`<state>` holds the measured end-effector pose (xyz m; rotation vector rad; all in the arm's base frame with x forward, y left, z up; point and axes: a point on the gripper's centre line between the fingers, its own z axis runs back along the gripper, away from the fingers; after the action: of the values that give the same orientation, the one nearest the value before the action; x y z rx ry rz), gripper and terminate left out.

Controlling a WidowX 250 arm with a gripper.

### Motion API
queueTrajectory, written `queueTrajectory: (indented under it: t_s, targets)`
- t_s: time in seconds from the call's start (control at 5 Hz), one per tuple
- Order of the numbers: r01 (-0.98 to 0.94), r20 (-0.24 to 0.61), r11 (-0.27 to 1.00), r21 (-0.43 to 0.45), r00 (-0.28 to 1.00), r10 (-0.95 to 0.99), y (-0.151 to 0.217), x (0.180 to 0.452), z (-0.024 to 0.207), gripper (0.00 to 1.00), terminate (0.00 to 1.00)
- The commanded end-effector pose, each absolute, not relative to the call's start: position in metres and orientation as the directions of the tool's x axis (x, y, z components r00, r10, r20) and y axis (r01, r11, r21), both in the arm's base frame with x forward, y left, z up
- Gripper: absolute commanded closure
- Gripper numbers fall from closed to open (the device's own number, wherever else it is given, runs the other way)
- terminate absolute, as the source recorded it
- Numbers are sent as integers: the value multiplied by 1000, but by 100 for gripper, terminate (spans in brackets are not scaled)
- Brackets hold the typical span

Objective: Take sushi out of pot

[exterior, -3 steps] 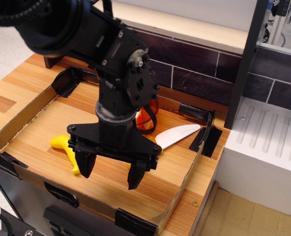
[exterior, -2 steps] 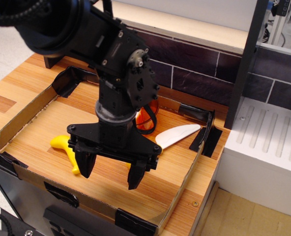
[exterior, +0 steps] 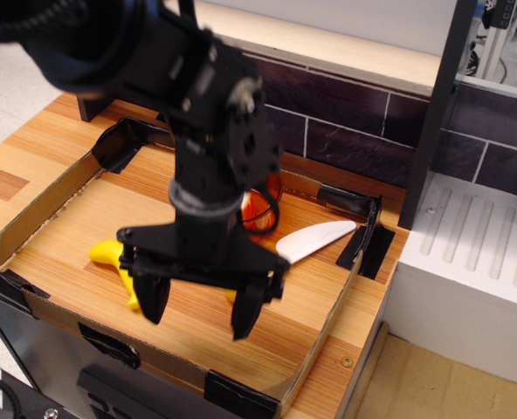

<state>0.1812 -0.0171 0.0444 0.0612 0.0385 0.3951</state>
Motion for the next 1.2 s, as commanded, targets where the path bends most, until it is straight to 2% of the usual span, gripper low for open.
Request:
queueTrajectory:
  t_s: [0.0,0.2,0.4,0.8,1.0]
  targets:
    - [-564,62,825,-48,822,566,-17,211,92,0,0]
    - [-675,135,734,-79,722,679,-13,225,108,0,0]
    - [-810,137,571,-130,556,820,-3,244,123,0,0]
    - [-886,203,441,-144,410,889,14,271,117,0,0]
    - [-923,173,356,-145,330,928,28,284,110,0,0]
